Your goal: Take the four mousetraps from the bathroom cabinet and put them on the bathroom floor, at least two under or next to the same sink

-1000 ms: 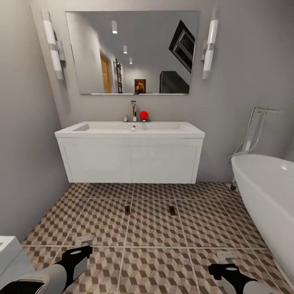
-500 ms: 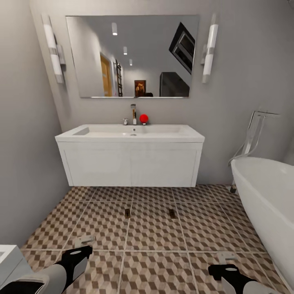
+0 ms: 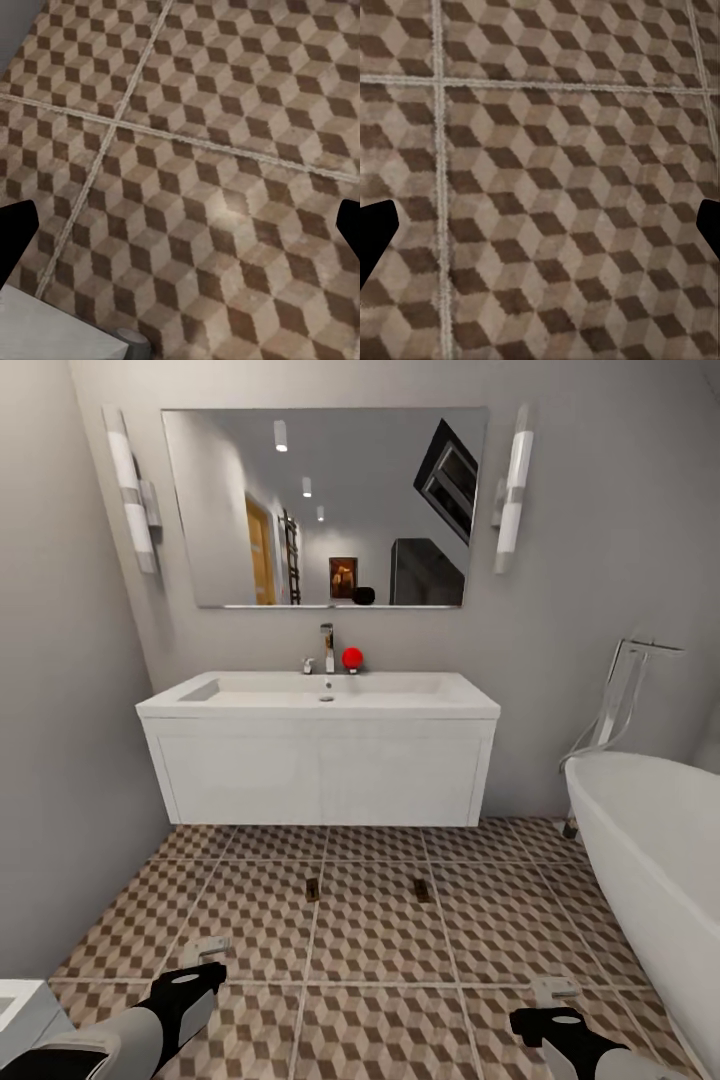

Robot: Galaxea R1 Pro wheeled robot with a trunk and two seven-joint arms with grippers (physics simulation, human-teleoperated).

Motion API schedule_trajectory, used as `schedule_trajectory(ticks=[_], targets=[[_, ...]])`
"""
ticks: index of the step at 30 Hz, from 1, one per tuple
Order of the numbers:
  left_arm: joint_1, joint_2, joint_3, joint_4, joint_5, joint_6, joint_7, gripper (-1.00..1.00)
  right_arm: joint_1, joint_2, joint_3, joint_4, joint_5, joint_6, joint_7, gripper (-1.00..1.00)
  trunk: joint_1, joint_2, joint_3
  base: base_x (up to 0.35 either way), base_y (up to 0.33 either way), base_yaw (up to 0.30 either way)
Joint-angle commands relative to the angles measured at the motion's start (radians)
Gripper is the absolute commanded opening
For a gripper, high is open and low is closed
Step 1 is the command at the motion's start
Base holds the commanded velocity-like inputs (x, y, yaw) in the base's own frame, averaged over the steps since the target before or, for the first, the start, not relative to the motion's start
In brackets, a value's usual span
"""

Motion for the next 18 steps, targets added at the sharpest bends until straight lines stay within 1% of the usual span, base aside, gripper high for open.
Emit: schedule_trajectory(ticks=[1, 18], targets=[[0.000, 0.000, -0.007, 0.001, 0.010, -0.004, 0.001, 1.00, -0.001, 0.000, -0.009, 0.001, 0.010, -0.002, -0.003, 1.00, -0.004, 0.007, 0.002, 0.000, 0.000, 0.000], [0.000, 0.002, -0.007, 0.001, 0.010, -0.004, 0.002, 1.00, -0.001, -0.002, -0.009, 0.005, 0.010, 0.000, -0.004, 1.00, -0.069, 0.126, 0.055, 0.000, 0.000, 0.000]])
